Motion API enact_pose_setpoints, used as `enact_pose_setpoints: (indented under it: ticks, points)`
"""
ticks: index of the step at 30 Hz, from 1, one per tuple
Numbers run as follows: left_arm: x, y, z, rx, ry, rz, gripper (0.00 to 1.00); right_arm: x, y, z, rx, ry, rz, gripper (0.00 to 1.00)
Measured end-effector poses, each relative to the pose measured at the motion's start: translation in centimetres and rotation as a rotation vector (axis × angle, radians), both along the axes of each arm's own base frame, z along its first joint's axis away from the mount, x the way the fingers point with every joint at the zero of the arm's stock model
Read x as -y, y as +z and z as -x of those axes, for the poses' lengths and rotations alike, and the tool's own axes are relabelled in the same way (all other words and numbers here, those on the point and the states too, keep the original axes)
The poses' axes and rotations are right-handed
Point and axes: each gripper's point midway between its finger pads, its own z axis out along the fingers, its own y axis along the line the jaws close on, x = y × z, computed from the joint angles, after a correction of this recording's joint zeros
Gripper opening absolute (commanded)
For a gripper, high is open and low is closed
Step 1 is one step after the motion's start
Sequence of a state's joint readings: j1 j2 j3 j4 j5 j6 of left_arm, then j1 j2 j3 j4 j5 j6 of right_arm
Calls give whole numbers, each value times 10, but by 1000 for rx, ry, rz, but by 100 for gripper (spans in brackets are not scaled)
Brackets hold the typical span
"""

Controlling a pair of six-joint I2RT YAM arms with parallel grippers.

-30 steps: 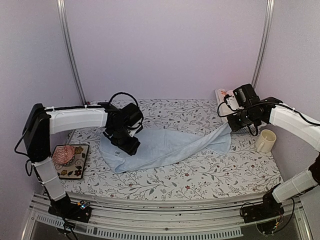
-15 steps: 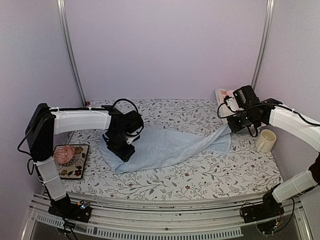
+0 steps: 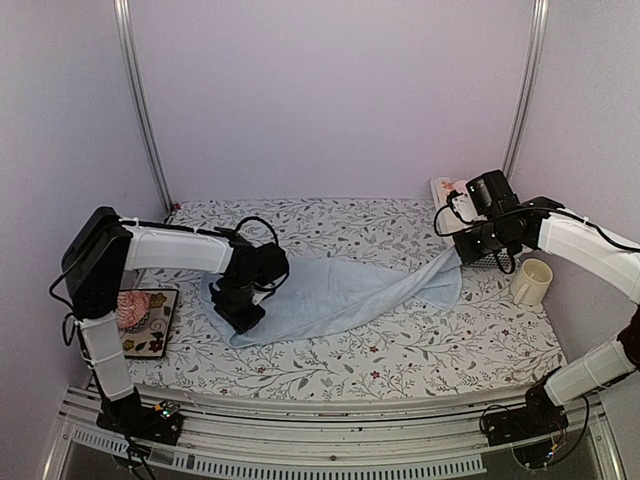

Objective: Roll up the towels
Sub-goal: Flatten out the towel at the center of the board.

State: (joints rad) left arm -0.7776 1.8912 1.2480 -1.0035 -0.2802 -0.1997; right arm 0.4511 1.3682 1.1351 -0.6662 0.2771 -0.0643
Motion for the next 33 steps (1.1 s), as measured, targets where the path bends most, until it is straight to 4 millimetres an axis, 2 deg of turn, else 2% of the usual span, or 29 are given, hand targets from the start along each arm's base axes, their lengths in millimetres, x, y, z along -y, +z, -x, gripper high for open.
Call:
enact_pose_setpoints:
  ticks: [2, 7, 13, 16, 19, 23, 25, 27, 29, 30, 31, 33]
  points:
    - [-1, -1, -3, 11, -4, -9, 27, 0, 0, 0, -1, 0, 0, 2]
    - [-1, -5, -9, 35, -14, -28, 0, -1, -1, 0, -2, 2, -1, 2]
    - [-2, -3, -18, 66, -2, -31, 0, 0, -1, 0, -2, 1, -1, 2]
    - [1, 6, -33, 98, 29, -1, 0, -1, -1, 0, -4, 1, 0, 2]
    - [0, 28, -64, 179, 126, 70, 0, -1, -4, -1, -10, 1, 3, 2]
    - [-5, 78, -111, 354, 299, 248, 0, -1, -7, -2, -19, 1, 7, 2]
    - [-6, 105, -129, 440, 381, 345, 0, -2, -9, -3, -24, 2, 8, 2]
    - [1, 121, -139, 490, 445, 432, 0, -3, -10, -4, -29, 3, 10, 2]
    - [10, 120, -143, 496, 497, 490, 0, -5, -10, -6, -31, 6, 6, 2]
    - [17, 108, -142, 472, 539, 513, 0, -5, -10, -6, -31, 7, 4, 2]
    - [20, 103, -141, 462, 546, 516, 0, -6, -9, -7, -31, 10, 0, 2]
    - [25, 71, -132, 403, 594, 495, 0, -8, -10, -7, -36, 14, -4, 2]
